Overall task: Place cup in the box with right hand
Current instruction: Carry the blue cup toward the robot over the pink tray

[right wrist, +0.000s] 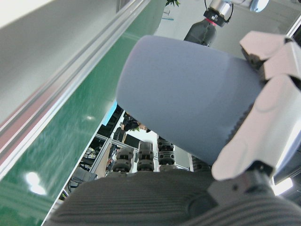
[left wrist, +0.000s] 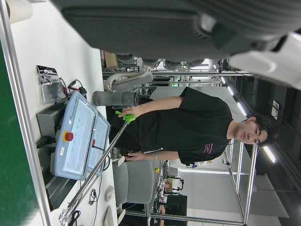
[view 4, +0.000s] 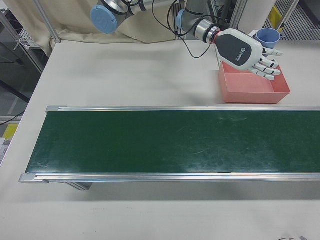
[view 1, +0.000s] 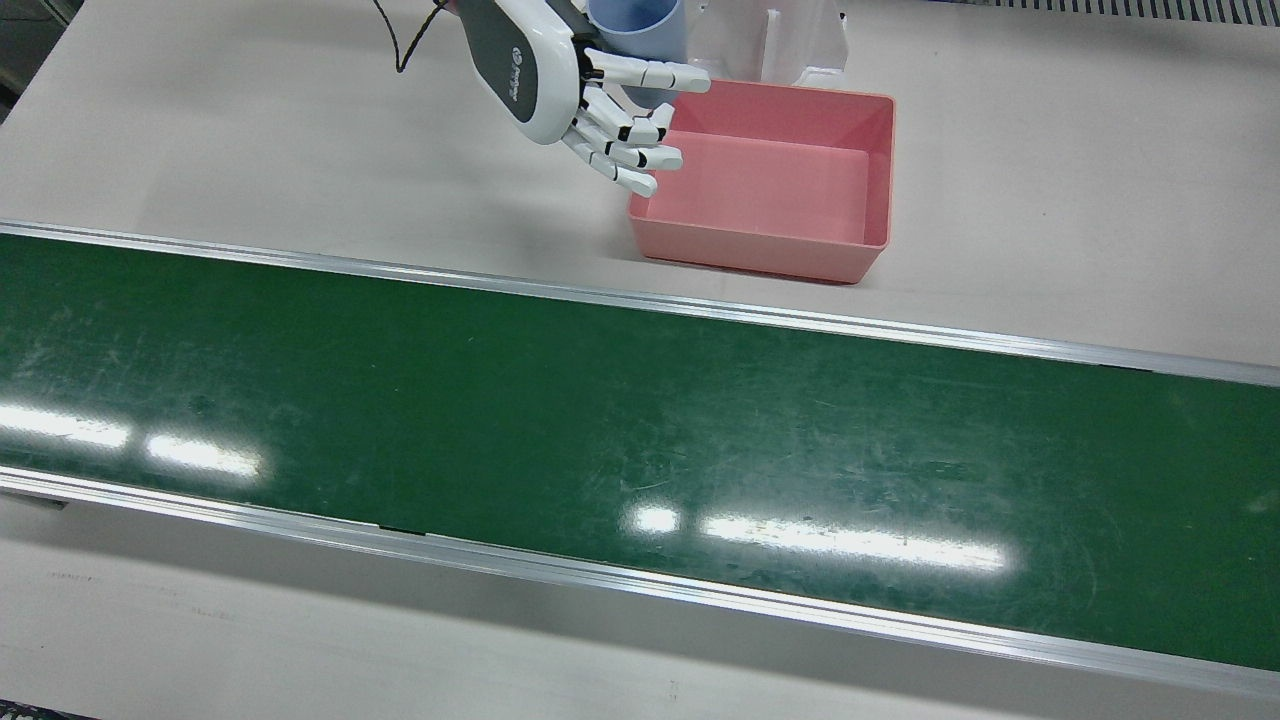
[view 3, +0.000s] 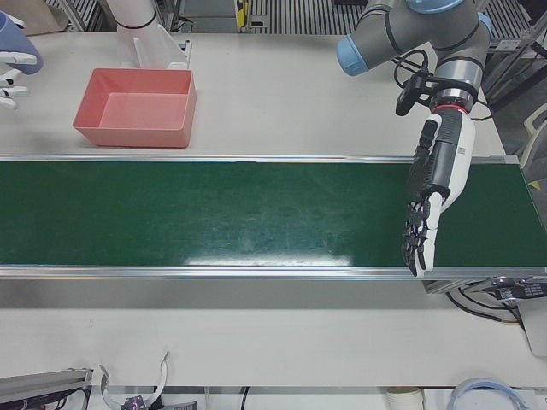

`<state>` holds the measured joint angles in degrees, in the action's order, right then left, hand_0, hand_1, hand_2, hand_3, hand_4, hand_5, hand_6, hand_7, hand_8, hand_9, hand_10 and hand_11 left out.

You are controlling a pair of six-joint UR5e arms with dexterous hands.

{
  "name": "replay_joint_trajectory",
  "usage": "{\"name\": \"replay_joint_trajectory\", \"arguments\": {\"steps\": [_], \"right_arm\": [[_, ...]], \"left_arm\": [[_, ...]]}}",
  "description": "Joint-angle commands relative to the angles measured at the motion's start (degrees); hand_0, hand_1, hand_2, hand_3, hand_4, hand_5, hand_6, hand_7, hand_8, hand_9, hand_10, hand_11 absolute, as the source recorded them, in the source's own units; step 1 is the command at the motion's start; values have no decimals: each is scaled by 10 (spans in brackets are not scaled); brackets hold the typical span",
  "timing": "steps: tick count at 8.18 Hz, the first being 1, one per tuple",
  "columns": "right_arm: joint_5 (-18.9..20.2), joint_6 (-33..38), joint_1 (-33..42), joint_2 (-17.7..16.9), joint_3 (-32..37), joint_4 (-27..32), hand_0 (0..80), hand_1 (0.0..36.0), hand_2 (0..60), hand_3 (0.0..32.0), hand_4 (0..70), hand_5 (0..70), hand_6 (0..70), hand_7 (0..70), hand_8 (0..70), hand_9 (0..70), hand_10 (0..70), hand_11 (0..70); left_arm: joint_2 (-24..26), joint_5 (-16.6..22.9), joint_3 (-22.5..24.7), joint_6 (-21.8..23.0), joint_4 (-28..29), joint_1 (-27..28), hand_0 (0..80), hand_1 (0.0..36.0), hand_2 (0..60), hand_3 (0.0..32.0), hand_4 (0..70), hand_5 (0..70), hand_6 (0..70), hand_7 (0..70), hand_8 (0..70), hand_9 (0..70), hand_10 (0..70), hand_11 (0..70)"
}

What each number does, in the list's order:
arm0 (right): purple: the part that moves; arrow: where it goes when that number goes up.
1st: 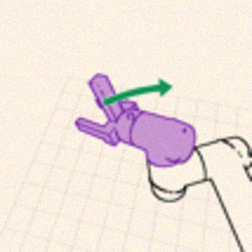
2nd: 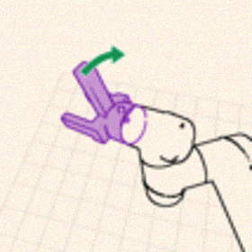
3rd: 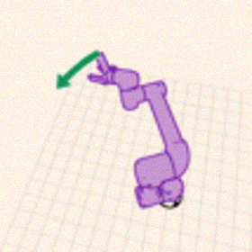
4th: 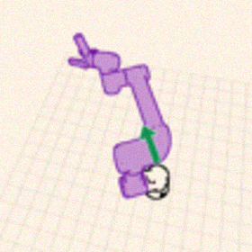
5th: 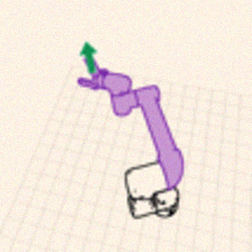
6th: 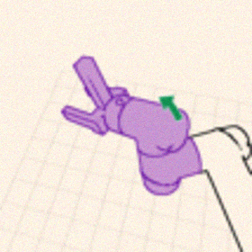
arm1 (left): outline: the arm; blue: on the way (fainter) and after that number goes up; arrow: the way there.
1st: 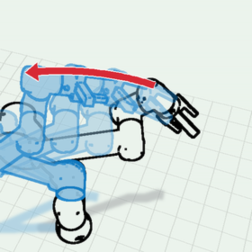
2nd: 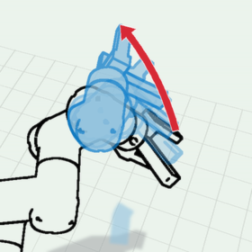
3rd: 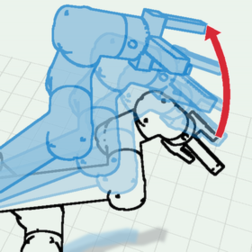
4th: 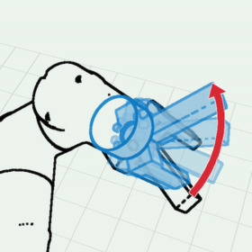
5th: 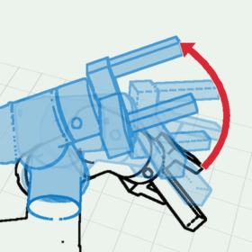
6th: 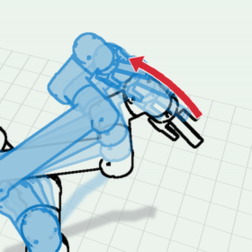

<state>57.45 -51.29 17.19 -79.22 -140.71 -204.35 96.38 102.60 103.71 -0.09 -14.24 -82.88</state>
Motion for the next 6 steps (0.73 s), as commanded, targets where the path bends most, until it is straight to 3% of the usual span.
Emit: {"name": "replay_joint_trajectory", "arguments": {"steps": [1, 2, 3, 4, 5, 6], "right_arm": [[-16, -35, -79, 10, 4, 4, 447, 155, 329, 0, 167, 37, 76, 320, 5, 50, 29, 57], [-16, -34, -81, 10, 4, 3, 430, 185, 437, 0, 126, 38, 77, 325, 5, 53, 29, 57], [-16, -34, -81, 10, 4, 4, 455, 146, 289, 0, 174, 38, 78, 327, 5, 55, 30, 58], [-16, -34, -81, 10, 3, 3, 460, 136, 251, 0, 189, 38, 81, 343, 6, 62, 31, 59], [-16, -33, -81, 10, 3, 3, 440, 162, 353, 0, 151, 38, 83, 356, 6, 68, 32, 61], [-16, -34, -81, 10, 3, 3, 453, 141, 272, 0, 175, 38, 82, 347, 6, 67, 32, 61]], "left_arm": [[0, 0, 0, 0, 0, 0, 0, 0, 0, 0, 0, 0, 0, 0, 0, 0, 0, 0], [0, 0, -1, 0, 1, 0, 0, 0, 0, 0, 0, 0, 0, 0, 0, 0, 0, 0], [0, 0, -1, 0, 1, 0, 0, 0, 0, 0, 0, 0, 0, 0, 0, 0, 0, 0], [0, 0, -1, 0, 1, 0, 0, 0, 0, 0, 0, 0, 0, 0, 0, 0, 0, 0], [0, 1, -1, 0, 1, 0, 0, 0, 0, 0, 0, 0, 0, 0, 0, 0, 0, 0], [0, 0, -1, 0, 1, 0, 0, 0, 0, 0, 0, 0, 0, 0, 0, 0, 0, 0]]}}
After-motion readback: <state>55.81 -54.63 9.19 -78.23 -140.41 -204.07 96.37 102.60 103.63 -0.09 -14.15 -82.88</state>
